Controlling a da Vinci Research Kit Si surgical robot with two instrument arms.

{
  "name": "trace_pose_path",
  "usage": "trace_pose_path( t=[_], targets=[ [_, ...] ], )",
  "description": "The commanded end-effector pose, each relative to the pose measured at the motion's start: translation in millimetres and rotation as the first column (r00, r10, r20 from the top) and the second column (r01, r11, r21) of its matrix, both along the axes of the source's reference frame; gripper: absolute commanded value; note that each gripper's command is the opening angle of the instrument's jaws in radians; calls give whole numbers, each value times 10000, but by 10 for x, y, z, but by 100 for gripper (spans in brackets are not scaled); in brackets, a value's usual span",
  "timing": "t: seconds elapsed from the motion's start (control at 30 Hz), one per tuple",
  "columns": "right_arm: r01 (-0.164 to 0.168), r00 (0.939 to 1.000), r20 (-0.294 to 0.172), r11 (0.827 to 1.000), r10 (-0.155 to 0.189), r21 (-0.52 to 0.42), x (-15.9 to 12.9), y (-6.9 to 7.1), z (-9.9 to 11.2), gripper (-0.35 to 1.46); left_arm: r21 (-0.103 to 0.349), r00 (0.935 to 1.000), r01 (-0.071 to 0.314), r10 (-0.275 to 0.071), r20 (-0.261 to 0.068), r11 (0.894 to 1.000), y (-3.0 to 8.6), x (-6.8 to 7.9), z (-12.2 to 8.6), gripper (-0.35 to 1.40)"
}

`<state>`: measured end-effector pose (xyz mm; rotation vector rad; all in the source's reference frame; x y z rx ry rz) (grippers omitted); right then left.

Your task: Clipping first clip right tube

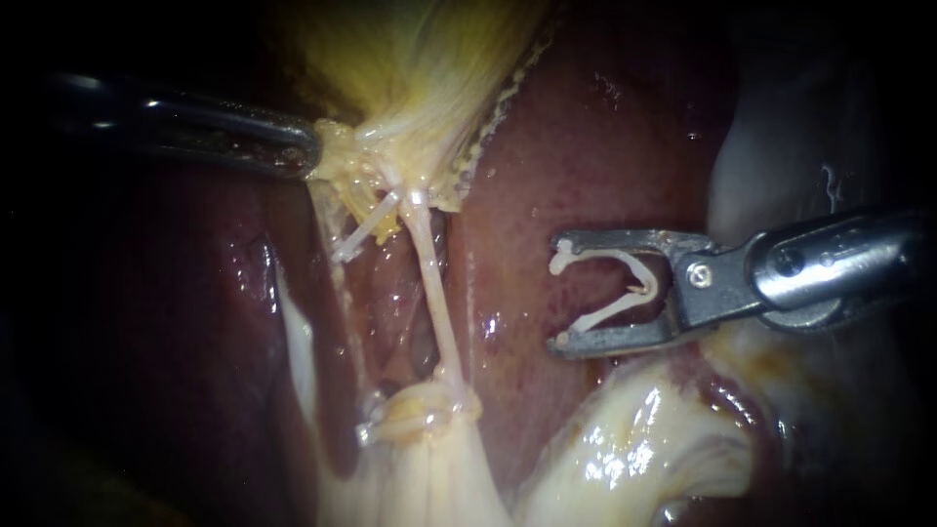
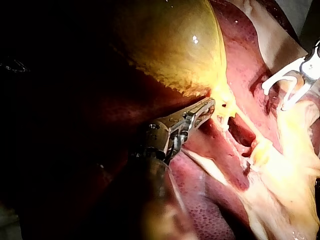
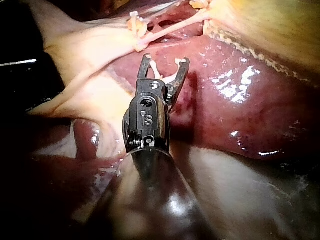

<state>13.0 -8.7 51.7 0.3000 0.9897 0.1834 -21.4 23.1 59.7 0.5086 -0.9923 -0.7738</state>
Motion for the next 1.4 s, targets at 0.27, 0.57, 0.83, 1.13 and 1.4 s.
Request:
trace_pose_path(
  t=[0.27, 0.57, 0.83, 1.13, 1.4],
  targets=[
    [-151, 9999, 100, 9919, 139, 1261, 23, -12, 17, 48, -12, 10000, 10, -10, -6, 10000, -1, -2, 1, -35],
    [-322, 9986, -323, 9617, 426, 2721, 45, -24, 46, 48, -29, 10000, 21, -21, -18, 10000, -3, -3, 3, -35],
    [-435, 9966, -516, 9388, 650, 3417, 65, -31, 64, 48, -43, 10000, 32, -32, -29, 10000, -4, -5, 5, -35],
    [-382, 9921, -932, 9106, 838, 4116, 85, -34, 80, 48, -52, 10000, 40, -41, -38, 10000, -5, -6, 6, -35],
    [-48, 9773, -1773, 8485, 1160, 5291, 95, -35, 77, 48, -62, 10000, 46, -46, -44, 10000, -6, -7, 7, -35]
  ],
)
